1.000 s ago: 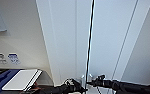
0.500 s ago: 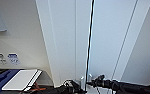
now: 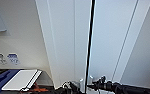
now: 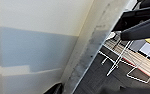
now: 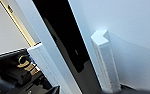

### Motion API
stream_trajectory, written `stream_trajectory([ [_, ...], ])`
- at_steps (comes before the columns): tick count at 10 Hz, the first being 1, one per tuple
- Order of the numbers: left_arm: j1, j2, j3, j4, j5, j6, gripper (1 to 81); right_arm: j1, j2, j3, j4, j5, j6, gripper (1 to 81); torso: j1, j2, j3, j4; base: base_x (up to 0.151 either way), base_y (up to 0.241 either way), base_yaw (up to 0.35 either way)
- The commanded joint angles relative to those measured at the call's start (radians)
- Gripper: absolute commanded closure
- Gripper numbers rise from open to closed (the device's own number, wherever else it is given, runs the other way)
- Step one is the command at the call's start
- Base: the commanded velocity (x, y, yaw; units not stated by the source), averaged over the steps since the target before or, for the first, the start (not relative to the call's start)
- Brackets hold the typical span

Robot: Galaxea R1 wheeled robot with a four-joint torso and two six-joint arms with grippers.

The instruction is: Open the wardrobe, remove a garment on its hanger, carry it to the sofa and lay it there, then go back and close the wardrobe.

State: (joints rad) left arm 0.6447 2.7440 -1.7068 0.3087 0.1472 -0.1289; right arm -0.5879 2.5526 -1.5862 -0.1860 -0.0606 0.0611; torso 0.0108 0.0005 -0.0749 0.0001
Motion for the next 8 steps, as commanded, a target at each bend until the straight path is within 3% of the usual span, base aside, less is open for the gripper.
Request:
stream_trajectory([
  [1, -0.092, 0.062, 0.217, -0.019, -0.061, 0.003, 1.0, 0.024, 0.097, 0.233, -0.021, -0.137, 0.026, 1.0, 0.0, -0.001, 0.0, 0.0, 0.0, 0.0, 0.0],
  [5, -0.049, 0.016, 0.297, -0.016, -0.052, 0.005, 1.0, -0.024, 0.068, 0.261, -0.055, -0.137, 0.028, 1.0, 0.0, -0.001, 0.0, 0.0, 0.0, 0.0, 0.0],
  [8, -0.026, 0.019, 0.3, 0.012, 0.002, 0.003, 1.0, -0.053, 0.01, 0.302, -0.066, -0.136, 0.028, 1.0, 0.0, -0.001, 0.001, 0.0, 0.0, 0.0, 0.0],
])
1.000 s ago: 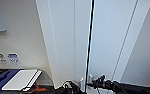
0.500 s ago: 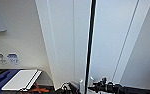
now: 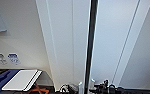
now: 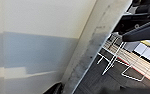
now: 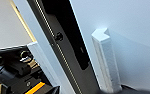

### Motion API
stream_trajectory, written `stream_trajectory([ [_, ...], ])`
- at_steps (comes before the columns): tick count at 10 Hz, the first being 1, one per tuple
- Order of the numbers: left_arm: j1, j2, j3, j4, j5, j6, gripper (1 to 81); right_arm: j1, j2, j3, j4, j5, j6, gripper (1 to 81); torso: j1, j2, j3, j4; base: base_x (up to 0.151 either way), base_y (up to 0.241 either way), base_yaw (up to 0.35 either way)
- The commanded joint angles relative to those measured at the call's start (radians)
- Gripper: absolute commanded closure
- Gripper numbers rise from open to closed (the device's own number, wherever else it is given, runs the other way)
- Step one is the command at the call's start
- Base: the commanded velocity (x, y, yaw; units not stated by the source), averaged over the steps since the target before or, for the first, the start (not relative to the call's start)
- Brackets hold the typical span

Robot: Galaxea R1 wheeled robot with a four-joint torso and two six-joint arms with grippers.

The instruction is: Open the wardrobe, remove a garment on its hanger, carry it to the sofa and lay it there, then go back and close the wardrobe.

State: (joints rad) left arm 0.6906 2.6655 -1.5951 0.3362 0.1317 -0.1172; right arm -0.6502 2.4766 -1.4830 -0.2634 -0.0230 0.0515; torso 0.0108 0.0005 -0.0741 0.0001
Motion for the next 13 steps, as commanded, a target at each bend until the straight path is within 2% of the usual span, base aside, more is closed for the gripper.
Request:
stream_trajectory([
  [1, -0.066, 0.088, 0.197, -0.016, 0.019, -0.007, 1.0, 0.005, 0.077, 0.207, 0.01, -0.175, 0.037, 1.0, 0.0, -0.001, 0.0, 0.0, 0.0, 0.0, 0.0],
  [13, 0.01, -0.087, 0.363, -0.009, 0.02, -0.007, 1.0, -0.078, -0.04, 0.323, -0.053, -0.161, 0.036, 1.0, 0.0, -0.001, 0.001, 0.0, 0.0, 0.0, 0.0],
])
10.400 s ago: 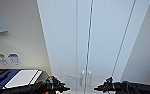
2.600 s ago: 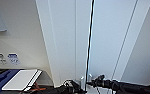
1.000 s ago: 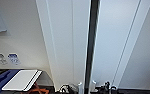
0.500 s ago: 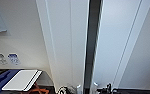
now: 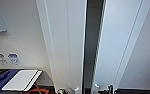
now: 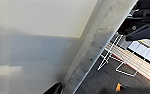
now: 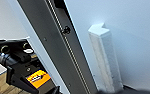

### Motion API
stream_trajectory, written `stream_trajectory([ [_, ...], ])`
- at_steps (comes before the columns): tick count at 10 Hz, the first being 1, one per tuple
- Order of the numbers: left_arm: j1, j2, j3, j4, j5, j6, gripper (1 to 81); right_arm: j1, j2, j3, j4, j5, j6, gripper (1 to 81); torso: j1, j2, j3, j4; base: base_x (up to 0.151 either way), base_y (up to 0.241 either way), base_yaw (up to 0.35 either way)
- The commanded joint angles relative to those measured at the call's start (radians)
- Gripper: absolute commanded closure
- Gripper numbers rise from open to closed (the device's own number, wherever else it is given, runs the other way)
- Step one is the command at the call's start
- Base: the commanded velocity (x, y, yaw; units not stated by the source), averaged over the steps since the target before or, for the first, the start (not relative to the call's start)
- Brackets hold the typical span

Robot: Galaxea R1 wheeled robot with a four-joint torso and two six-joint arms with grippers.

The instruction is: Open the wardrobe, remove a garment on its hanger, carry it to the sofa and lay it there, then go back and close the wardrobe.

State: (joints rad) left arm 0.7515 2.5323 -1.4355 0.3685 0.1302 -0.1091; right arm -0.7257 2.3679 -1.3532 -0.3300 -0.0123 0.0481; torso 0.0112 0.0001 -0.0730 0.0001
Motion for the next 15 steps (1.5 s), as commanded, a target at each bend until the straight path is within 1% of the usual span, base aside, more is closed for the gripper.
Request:
stream_trajectory([
  [1, -0.05, 0.028, 0.22, -0.042, 0.017, -0.015, 1.0, -0.01, 0.055, 0.207, 0.012, -0.17, 0.039, 1.0, 0.0, 0.0, 0.0, 0.0, 0.0, 0.0, 0.0],
  [5, -0.036, -0.026, 0.254, -0.043, 0.011, -0.015, 1.0, -0.039, 0.023, 0.227, 0.002, -0.164, 0.041, 1.0, 0.0, 0.0, 0.0, 0.0, 0.0, 0.0, 0.0],
  [7, -0.022, -0.042, 0.259, -0.042, -0.001, -0.014, 1.0, -0.059, -0.012, 0.238, 0.0, -0.12, 0.039, 1.0, 0.0, 0.0, 0.0, 0.0, 0.0, 0.0, 0.0],
  [12, 0.001, -0.102, 0.296, -0.042, -0.033, -0.012, 1.0, -0.082, -0.063, 0.269, 0.0, -0.115, 0.039, 1.0, 0.0, 0.0, 0.0, 0.0, 0.0, 0.0, 0.0],
  [15, 0.006, -0.122, 0.303, -0.042, -0.035, -0.012, 1.0, -0.091, -0.097, 0.298, -0.026, -0.124, 0.041, 1.0, 0.0, 0.0, 0.0, 0.0, 0.0, 0.0, 0.0],
])
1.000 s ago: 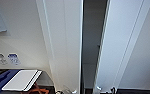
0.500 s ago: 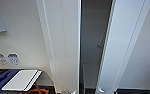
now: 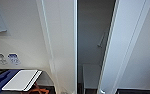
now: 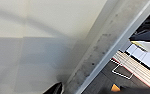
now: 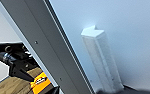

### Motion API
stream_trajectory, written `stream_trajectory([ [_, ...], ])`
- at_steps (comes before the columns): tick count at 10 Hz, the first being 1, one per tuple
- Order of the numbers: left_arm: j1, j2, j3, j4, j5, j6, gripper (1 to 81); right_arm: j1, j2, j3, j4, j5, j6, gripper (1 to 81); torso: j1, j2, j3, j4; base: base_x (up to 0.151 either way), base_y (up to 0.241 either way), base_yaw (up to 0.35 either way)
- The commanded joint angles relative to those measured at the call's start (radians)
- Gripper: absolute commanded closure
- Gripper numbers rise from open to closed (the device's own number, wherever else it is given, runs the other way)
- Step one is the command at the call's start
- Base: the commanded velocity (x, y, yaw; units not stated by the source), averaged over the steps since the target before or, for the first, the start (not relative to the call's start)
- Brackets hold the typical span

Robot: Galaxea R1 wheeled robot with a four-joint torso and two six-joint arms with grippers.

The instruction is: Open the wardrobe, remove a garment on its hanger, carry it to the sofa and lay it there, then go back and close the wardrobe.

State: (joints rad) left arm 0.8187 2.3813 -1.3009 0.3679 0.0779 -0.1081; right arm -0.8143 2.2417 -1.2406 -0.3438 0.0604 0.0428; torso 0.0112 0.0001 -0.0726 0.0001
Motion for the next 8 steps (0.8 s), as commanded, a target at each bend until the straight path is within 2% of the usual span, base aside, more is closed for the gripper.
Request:
stream_trajectory([
  [1, -0.062, 0.029, 0.167, -0.041, 0.017, -0.013, 1.0, -0.013, 0.017, 0.193, -0.02, -0.197, 0.045, 1.0, 0.0, 0.0, 0.0, 0.0, 0.0, 0.0, 0.0],
  [8, -0.062, 0.029, 0.167, -0.041, 0.016, -0.013, 1.0, -0.063, -0.052, 0.207, -0.04, -0.191, 0.042, 1.0, 0.0, 0.0, 0.0, 0.0, 0.0, 0.0, 0.0],
])
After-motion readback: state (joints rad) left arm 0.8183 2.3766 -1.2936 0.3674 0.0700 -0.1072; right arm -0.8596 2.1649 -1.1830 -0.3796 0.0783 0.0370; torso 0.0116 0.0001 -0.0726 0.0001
